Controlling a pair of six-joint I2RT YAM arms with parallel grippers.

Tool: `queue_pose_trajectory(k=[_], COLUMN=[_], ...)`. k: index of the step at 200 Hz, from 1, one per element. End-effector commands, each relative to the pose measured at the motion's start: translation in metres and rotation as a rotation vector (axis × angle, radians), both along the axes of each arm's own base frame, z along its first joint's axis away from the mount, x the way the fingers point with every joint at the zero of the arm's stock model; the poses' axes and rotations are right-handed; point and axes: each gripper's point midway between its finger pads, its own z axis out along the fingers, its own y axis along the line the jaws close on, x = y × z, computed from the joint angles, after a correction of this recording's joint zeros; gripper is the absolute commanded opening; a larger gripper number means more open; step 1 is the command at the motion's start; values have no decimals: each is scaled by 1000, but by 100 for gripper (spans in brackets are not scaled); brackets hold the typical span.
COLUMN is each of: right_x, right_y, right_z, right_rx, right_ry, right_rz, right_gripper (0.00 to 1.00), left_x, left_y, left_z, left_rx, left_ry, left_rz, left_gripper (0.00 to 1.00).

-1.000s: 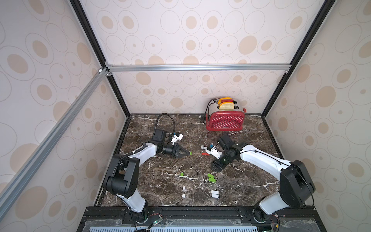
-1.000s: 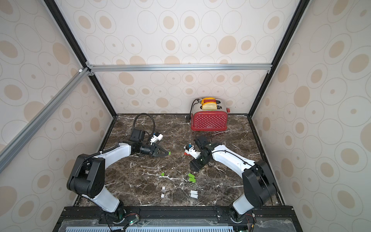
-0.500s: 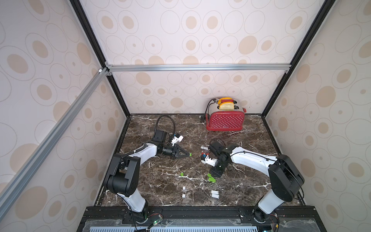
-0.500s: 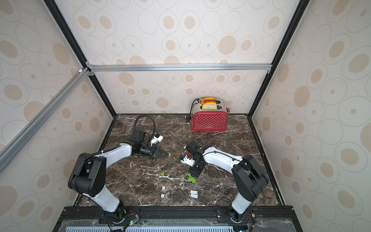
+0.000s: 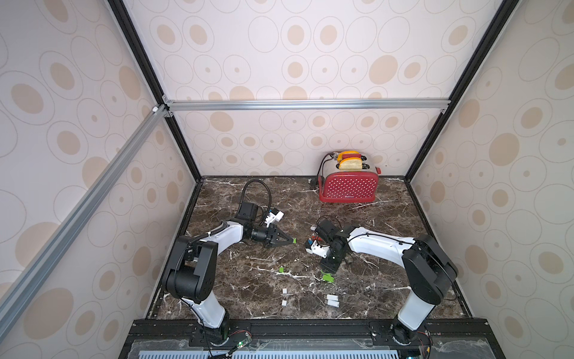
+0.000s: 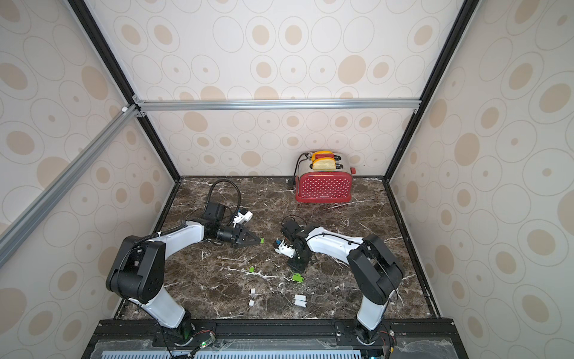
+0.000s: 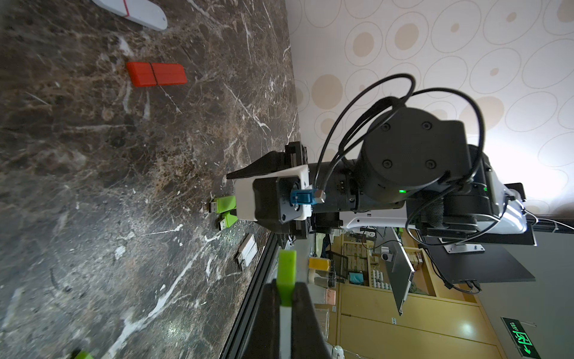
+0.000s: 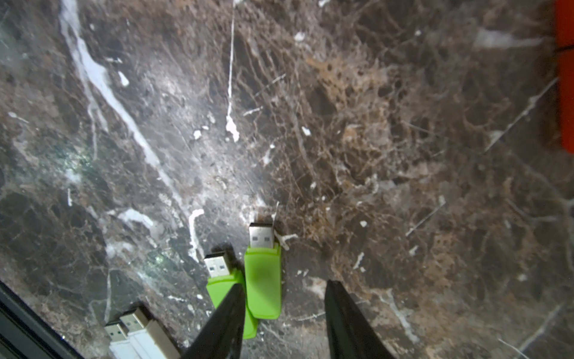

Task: Close the usb drive cover
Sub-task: Pick up the USB drive from the center of the board.

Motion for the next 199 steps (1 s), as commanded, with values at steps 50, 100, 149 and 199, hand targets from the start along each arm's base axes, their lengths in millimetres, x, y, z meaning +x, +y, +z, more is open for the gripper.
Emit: queue_pose_trajectory(k=[50, 100, 149, 199], right_x=[-6, -2, -4, -10], right_y=[4, -3, -16, -18], right_z=[-8, -13, -18, -18], right_rx=[-30, -78, -138, -124], right_ry=[4, -18, -24, -19], right_rz=[32, 29, 66, 94], right_gripper=[46, 41, 37, 36], left_x=[4, 4, 3, 4], left_y=[-1, -1, -1, -1], left_z=[8, 7, 8, 8], left_rx=[-21, -21, -21, -23], left_ry=[-37, -35, -37, -36], left_rz=[-14, -15, -16, -15], left_gripper=[6, 6, 6, 6])
